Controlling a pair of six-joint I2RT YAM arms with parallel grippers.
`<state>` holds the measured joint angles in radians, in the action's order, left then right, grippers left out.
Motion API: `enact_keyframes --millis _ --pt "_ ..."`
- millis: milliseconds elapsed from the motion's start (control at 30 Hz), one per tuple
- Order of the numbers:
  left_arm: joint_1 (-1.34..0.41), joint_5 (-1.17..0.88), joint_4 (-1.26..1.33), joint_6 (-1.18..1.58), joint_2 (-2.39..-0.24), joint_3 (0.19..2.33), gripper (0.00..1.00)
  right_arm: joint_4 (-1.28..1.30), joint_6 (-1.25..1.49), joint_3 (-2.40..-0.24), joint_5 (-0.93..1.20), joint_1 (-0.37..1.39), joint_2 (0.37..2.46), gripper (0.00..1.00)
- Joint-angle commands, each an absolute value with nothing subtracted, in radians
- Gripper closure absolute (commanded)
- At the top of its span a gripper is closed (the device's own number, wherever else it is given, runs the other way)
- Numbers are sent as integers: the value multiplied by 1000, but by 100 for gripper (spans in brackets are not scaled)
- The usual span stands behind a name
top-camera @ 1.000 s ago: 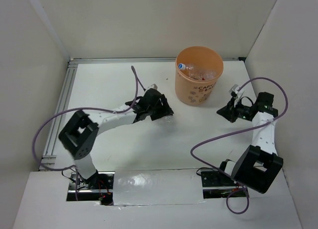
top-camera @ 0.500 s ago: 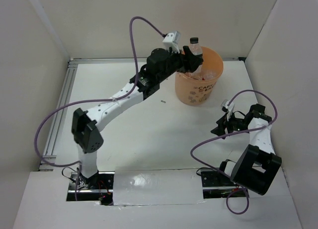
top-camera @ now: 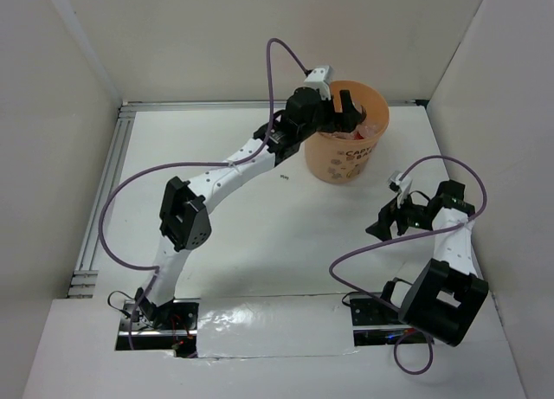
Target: Put the plastic bottles in the bin
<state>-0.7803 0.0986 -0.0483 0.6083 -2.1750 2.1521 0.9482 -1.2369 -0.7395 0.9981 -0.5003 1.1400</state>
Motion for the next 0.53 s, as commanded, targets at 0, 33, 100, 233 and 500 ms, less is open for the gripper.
enact_keyframes --millis 0,33,100,233,500 --pt "-784 95 24 557 -2077 2183 0 876 -1114 -784 1009 -511 1132 1" --pt "-784 83 25 557 -2030 2165 0 867 -1114 -784 1020 -511 1144 1" --pt "-784 69 67 532 -1955 2049 0 816 -1005 -796 1011 -511 1144 1" --pt "-784 34 132 451 -1686 1705 0 657 -712 -819 901 -511 1135 1" --pt "-637 23 69 455 -1217 1027 0 459 -463 -808 841 -538 1106 1"
